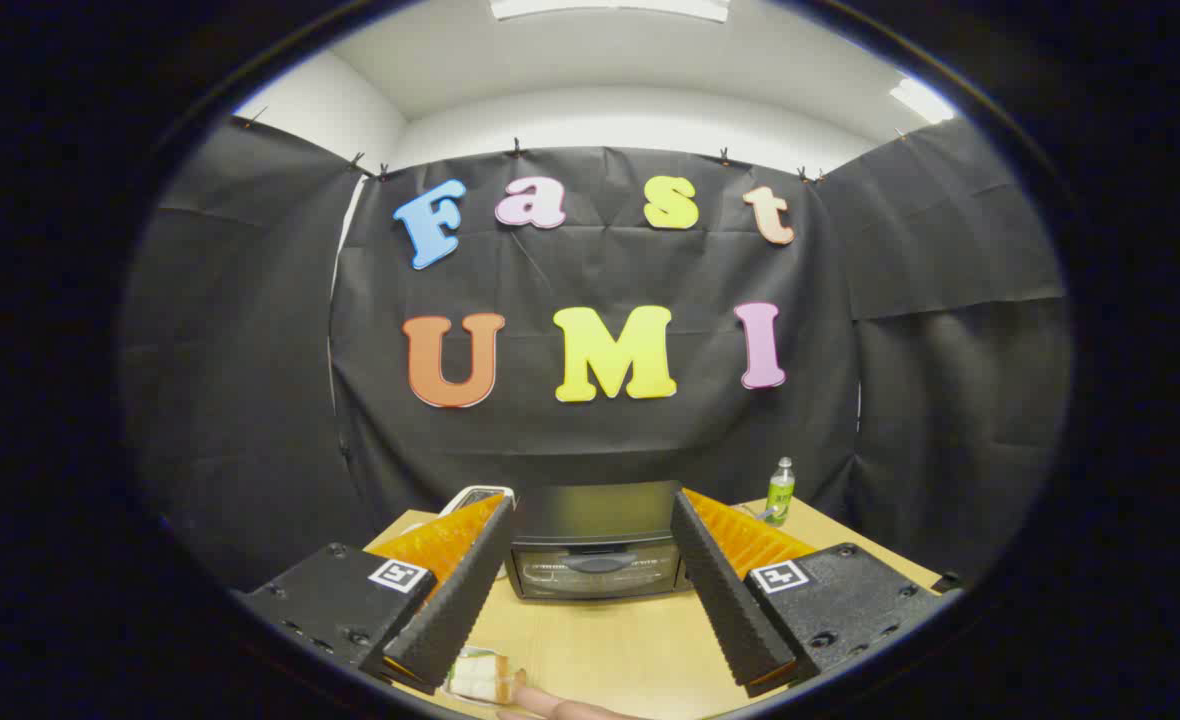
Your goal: Open the toaster oven, put the food inside, and close the toaster oven door.
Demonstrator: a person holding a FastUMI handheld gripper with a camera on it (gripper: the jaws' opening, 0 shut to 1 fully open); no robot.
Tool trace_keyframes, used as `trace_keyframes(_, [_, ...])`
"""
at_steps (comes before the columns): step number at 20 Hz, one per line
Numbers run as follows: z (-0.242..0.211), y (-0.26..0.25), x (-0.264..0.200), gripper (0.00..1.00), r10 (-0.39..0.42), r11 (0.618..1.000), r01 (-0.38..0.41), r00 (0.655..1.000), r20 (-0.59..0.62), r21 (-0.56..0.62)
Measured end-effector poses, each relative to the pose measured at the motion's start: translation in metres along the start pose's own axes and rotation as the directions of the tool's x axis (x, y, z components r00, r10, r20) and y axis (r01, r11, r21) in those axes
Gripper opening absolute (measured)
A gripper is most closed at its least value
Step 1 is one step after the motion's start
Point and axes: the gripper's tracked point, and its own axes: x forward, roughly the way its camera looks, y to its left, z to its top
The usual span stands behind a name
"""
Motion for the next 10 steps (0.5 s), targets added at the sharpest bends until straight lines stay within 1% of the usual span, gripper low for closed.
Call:
trace_keyframes(8, [-0.022,-0.015,0.024,1.0,-0.042,0.999,0.042,0.998,-0.049,0.001])
trace_keyframes(10, [-0.029,-0.014,0.028,1.0,-0.042,0.999,0.043,0.997,-0.064,0.005])
